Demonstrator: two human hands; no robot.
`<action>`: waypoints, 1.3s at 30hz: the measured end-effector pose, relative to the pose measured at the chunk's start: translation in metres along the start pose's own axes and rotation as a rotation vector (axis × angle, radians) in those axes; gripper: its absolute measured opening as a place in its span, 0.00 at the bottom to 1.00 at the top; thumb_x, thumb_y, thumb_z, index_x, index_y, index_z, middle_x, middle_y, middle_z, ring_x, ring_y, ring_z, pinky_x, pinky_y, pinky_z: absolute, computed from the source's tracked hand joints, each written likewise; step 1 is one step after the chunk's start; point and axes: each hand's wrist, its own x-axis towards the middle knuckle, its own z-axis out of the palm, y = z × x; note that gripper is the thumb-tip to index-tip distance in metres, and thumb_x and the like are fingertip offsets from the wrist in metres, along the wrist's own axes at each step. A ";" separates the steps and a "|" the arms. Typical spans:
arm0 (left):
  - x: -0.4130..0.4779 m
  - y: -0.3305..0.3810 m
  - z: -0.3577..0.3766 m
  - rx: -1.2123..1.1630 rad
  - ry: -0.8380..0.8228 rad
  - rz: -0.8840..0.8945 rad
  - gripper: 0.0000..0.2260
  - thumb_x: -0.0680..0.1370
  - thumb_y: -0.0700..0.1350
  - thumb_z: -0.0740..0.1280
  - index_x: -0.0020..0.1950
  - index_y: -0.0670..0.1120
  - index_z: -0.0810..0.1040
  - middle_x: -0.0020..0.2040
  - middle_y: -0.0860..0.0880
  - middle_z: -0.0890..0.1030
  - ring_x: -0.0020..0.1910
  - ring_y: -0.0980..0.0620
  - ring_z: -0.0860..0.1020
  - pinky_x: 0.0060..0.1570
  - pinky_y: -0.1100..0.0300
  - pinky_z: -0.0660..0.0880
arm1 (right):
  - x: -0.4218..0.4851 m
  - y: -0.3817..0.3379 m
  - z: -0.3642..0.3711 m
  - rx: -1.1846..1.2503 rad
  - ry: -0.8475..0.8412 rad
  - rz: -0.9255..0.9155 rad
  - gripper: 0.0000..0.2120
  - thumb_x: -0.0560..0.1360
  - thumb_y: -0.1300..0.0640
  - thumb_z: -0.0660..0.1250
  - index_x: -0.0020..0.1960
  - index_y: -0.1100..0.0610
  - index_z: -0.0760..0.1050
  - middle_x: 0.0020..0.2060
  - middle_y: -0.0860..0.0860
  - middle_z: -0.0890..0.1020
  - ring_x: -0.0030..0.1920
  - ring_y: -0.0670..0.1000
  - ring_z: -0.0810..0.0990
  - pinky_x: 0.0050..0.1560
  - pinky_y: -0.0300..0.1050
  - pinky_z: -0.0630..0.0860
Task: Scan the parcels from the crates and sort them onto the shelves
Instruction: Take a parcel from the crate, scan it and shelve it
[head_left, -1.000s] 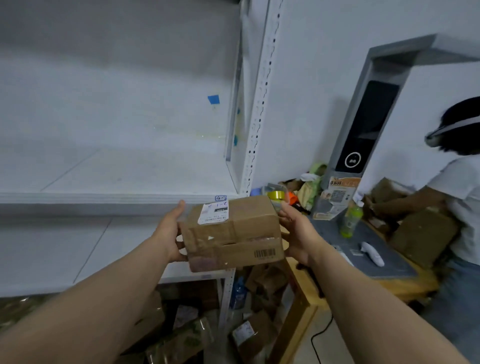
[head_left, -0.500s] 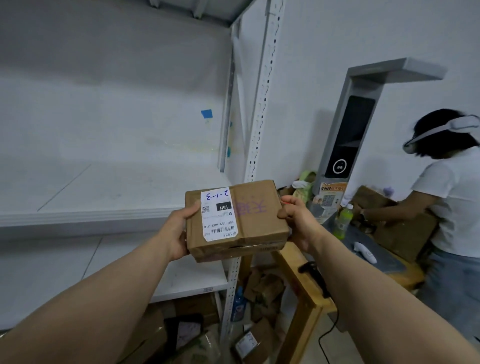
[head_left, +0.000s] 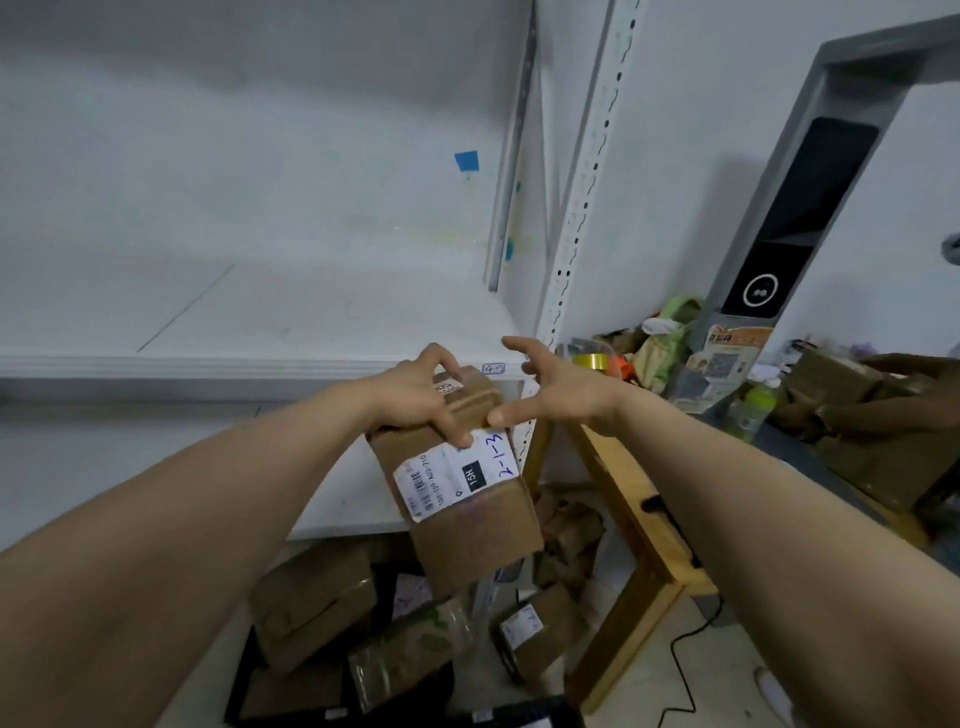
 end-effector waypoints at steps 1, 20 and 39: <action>0.000 0.005 0.002 0.095 -0.038 0.018 0.39 0.53 0.55 0.84 0.56 0.63 0.65 0.58 0.47 0.77 0.52 0.45 0.81 0.48 0.45 0.83 | 0.002 -0.003 0.003 -0.023 -0.089 -0.005 0.53 0.68 0.48 0.81 0.81 0.42 0.50 0.74 0.49 0.64 0.75 0.52 0.64 0.70 0.44 0.64; 0.051 0.048 0.109 0.194 -0.078 0.114 0.39 0.66 0.58 0.81 0.70 0.55 0.62 0.58 0.53 0.77 0.51 0.54 0.80 0.47 0.58 0.79 | -0.023 0.151 -0.008 0.503 -0.090 0.233 0.40 0.68 0.55 0.79 0.73 0.40 0.63 0.61 0.52 0.80 0.57 0.54 0.82 0.40 0.45 0.82; 0.057 0.015 0.222 -1.062 -0.012 -0.350 0.19 0.76 0.44 0.72 0.65 0.49 0.76 0.51 0.46 0.86 0.53 0.46 0.81 0.44 0.53 0.78 | -0.041 0.255 -0.019 1.314 0.264 0.390 0.12 0.75 0.50 0.72 0.53 0.56 0.78 0.39 0.56 0.87 0.56 0.61 0.83 0.65 0.63 0.76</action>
